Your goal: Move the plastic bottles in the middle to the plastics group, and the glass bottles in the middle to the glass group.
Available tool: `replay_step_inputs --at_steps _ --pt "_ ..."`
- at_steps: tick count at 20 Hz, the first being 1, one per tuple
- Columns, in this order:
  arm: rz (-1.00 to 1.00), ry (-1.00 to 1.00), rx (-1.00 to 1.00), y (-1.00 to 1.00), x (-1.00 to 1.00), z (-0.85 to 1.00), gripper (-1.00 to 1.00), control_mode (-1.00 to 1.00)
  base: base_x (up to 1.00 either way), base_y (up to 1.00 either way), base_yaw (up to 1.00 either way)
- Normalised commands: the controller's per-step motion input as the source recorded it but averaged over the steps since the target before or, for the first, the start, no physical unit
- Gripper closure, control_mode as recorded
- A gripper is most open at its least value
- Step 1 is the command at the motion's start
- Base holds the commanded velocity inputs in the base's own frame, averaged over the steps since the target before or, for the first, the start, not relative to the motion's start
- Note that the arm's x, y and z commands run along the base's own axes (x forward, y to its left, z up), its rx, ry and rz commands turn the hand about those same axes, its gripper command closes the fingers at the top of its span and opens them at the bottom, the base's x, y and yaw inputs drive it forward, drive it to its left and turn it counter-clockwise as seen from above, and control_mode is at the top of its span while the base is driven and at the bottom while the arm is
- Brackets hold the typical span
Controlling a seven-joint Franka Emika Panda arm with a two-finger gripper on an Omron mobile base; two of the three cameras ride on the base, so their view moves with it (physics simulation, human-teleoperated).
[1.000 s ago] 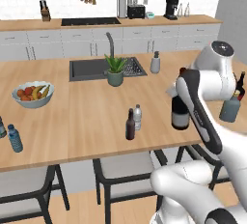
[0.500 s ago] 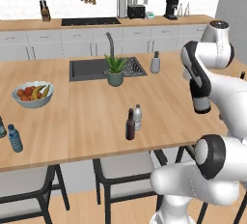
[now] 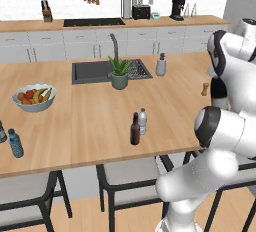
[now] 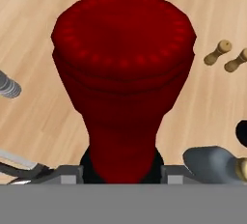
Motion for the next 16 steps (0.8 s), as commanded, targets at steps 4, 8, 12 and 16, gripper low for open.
replay_step_inputs --at_steps 4,8,12,16 --pt "0.0 -0.14 0.07 -0.56 0.0 -0.21 1.0 -1.0 0.0 0.0 0.0" --pt "0.0 -0.13 0.07 -0.16 0.0 -0.01 1.0 -1.0 0.0 0.0 0.0" --pt "0.06 -0.09 0.05 0.1 0.0 -0.22 1.0 -1.0 0.0 0.0 0.0" --pt "0.05 -0.12 0.01 0.1 0.0 -0.55 1.0 -1.0 0.0 0.0 0.0"
